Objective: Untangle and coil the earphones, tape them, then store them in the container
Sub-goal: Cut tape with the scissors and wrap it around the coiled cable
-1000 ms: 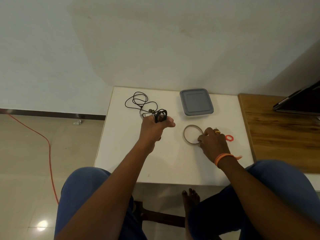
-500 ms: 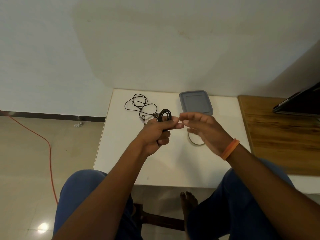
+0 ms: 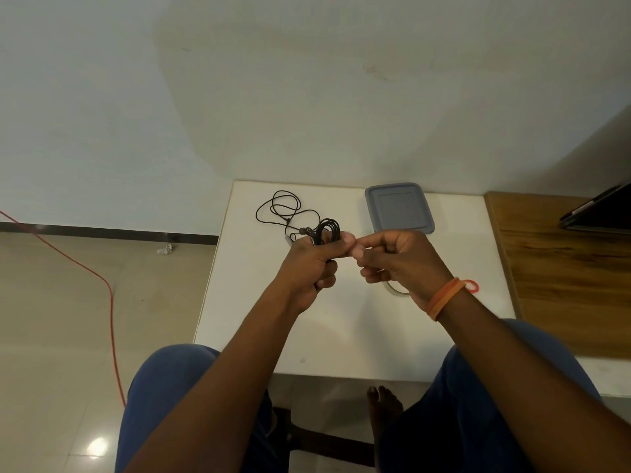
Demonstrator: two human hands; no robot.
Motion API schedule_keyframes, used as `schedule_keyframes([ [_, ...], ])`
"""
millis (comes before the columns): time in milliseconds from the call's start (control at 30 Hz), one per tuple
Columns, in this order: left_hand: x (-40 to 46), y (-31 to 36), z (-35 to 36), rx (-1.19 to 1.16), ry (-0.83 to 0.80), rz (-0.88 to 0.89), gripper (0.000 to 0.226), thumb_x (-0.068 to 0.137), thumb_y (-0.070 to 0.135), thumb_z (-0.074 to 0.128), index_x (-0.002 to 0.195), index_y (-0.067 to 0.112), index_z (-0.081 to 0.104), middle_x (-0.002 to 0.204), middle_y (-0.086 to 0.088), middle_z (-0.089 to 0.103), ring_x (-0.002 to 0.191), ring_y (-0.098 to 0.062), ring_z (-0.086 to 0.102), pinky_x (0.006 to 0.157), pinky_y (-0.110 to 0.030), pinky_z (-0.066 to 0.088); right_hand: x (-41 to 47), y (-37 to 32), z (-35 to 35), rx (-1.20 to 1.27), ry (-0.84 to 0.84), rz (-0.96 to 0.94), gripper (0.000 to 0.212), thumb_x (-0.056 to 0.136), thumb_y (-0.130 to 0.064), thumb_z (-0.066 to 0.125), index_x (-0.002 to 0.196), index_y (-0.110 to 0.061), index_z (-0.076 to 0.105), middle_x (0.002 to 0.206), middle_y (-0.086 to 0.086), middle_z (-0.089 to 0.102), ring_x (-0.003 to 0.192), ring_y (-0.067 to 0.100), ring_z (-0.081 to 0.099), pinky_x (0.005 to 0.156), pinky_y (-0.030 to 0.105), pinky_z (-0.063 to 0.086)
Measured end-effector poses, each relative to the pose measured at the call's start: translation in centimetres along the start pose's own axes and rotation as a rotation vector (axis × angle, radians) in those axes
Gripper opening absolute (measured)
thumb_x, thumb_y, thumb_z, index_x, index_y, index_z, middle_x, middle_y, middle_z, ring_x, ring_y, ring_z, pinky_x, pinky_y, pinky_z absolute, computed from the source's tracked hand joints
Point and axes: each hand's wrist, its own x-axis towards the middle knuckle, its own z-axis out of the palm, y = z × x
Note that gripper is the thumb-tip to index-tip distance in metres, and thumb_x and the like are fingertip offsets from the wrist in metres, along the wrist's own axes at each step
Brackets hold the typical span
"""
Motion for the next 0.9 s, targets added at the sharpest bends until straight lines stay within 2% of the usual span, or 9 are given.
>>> schedule_keyframes([
  [200,0.1,-0.2,-0.2,0.011,0.053,0.004,0.007,0.091,0.021,0.068,0.092,0.014,0.066,0.091,-0.011,0.071,0.043,-0.008,0.021,0.039,-0.020,0.025,-0.2,0.4,0.4,0.053,0.042,0.039,0.014,0.081,-0.024,0.074,0.092,-0.016,0.075,0.084,0.006,0.073,0.076,0.019,0.070,0.063,0.030,0.059],
  [333,0.3,-0.3,-0.4,-0.020,0.131,0.015,0.018,0.092,0.021,0.067,0.105,0.009,0.066,0.101,-0.012,0.075,0.042,-0.007,0.025,0.040,-0.020,0.027,-0.5,0.0,0.6,0.214,0.068,0.174,0.024,0.084,-0.032,0.069,0.095,-0.011,0.073,0.088,0.006,0.071,0.073,0.017,0.066,0.059,0.030,0.056],
  [500,0.4,0.0,-0.7,-0.028,0.123,0.044,0.019,0.092,0.021,0.067,0.106,0.008,0.067,0.099,-0.011,0.075,0.041,-0.007,0.027,0.040,-0.020,0.029,-0.5,0.1,0.7,0.182,0.066,0.217,0.020,0.082,-0.027,0.072,0.090,-0.009,0.071,0.089,0.008,0.069,0.078,0.021,0.066,0.058,0.032,0.056],
  [700,0.4,-0.2,-0.6,0.019,0.133,0.052,0.010,0.092,0.019,0.067,0.098,0.012,0.069,0.098,-0.012,0.075,0.041,-0.008,0.026,0.040,-0.020,0.028,0.0,0.2,0.1,0.165,-0.007,0.253,0.022,0.084,-0.024,0.070,0.098,-0.008,0.071,0.098,0.011,0.072,0.091,0.027,0.069,0.071,0.040,0.060],
  [900,0.4,0.0,-0.6,0.051,0.213,0.095,0.015,0.090,0.018,0.068,0.101,0.008,0.071,0.094,-0.009,0.076,0.045,-0.010,0.025,0.042,-0.021,0.026,0.0,0.2,-1.4,0.129,-0.101,0.231,0.021,0.084,-0.015,0.070,0.101,-0.003,0.070,0.099,0.010,0.073,0.093,0.026,0.070,0.069,0.033,0.058],
])
